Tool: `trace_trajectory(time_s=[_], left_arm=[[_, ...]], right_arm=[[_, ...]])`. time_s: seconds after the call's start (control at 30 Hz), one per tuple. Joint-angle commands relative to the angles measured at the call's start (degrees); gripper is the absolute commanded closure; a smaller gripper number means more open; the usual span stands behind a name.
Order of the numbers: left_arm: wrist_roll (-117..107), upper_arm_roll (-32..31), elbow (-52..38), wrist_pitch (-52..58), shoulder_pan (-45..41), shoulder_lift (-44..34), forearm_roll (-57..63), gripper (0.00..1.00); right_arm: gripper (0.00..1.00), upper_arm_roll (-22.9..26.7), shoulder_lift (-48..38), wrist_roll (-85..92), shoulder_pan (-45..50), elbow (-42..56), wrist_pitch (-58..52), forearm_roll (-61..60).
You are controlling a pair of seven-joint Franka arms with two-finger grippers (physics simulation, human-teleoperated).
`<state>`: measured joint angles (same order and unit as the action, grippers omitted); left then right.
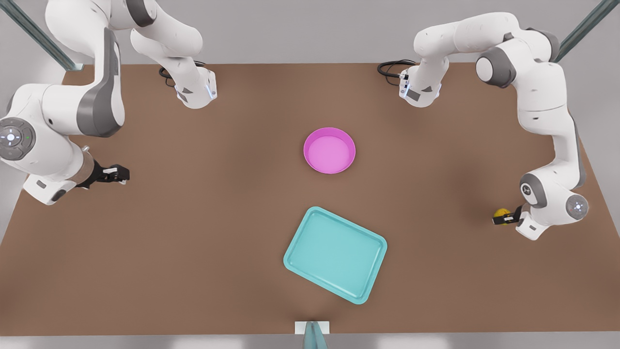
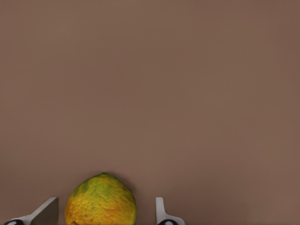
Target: Place the orange on the plate with the left arm and the plate on the tray with the right arm
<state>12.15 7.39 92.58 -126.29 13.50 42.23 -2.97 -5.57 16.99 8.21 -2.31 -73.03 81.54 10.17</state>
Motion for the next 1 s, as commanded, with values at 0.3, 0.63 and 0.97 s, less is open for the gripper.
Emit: trace_trajectory(time_s=[0.3,0.63,0.97], left_arm=[[4.0,0.0,0.0,-3.4,0.2,1.8,0.0,0.08],[1.4,-0.3,0.1,7.5,-1.0,-2.9,-0.2,0.28],[-53.4,-0.8,2.6,20.0,-54.3,-13.8,-0.3,0.27]], right_arm=[[0.00,-0.1,0.3,-5.9,0.3,0.1,-0.1,0.3],[0.00,-0.1,0.4,-6.5,0.3,0.1,0.1,0.1],[0.00,-0.1,0.5,-6.5,0.3,0.1,0.1,0.1]])
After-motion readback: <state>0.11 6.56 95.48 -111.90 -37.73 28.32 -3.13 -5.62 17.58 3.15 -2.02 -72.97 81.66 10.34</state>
